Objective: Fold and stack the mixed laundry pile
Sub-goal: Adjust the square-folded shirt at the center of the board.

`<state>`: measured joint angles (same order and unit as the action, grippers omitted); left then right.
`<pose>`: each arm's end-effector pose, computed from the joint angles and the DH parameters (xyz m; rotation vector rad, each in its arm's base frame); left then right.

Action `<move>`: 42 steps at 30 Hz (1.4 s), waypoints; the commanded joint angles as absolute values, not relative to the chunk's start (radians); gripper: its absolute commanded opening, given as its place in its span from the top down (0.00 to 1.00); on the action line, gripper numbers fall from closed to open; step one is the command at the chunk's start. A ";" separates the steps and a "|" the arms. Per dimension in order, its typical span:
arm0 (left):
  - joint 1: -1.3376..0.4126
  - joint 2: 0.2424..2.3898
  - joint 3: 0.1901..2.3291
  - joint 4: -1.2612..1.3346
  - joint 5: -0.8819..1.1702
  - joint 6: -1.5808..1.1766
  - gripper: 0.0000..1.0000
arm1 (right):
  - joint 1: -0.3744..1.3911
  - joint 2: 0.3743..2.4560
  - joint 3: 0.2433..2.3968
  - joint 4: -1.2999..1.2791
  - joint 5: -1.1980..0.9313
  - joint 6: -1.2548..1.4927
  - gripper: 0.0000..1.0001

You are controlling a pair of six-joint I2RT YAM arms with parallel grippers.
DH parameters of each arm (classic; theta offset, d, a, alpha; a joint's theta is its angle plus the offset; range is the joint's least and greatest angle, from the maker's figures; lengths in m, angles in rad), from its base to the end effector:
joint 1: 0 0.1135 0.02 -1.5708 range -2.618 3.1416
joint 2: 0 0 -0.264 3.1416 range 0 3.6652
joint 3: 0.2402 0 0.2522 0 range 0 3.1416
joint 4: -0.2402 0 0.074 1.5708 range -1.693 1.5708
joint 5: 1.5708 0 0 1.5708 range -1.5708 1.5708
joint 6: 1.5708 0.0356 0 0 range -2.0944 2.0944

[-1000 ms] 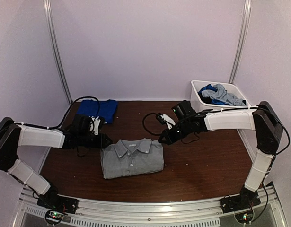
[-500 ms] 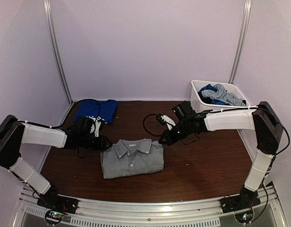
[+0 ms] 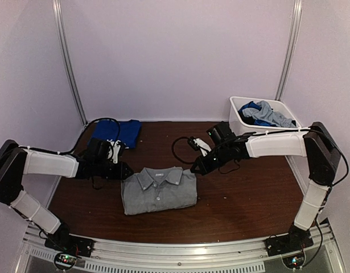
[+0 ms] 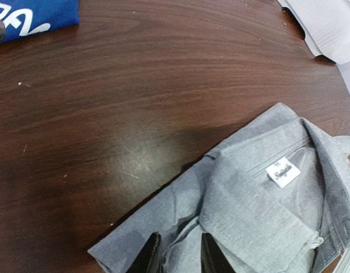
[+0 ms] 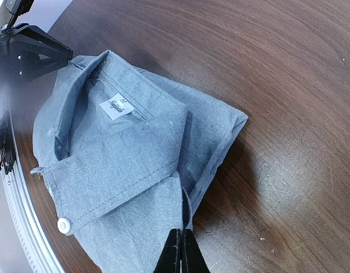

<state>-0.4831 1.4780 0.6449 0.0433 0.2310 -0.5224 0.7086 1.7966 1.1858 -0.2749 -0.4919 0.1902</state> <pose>0.2452 -0.1378 0.1583 0.0692 2.4648 -0.7389 0.2782 0.2606 0.1979 -0.8784 2.4179 0.9763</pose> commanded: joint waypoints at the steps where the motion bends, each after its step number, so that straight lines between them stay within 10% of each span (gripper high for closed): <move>1: -0.476 1.449 0.644 0.102 0.297 -0.507 0.85 | 0.711 1.794 1.173 -0.261 -0.497 0.194 1.00; 6: -0.476 1.425 0.647 0.080 0.276 -0.511 0.98 | 0.712 1.792 1.173 -0.262 -0.497 0.193 1.00; 29: -0.474 1.141 0.567 -0.089 0.121 -0.539 1.00 | 0.732 1.723 1.249 -0.296 -0.525 0.160 1.00; 42: -0.367 1.336 0.466 0.132 0.096 -0.607 1.00 | 0.732 2.091 1.486 -0.299 -0.451 0.106 1.00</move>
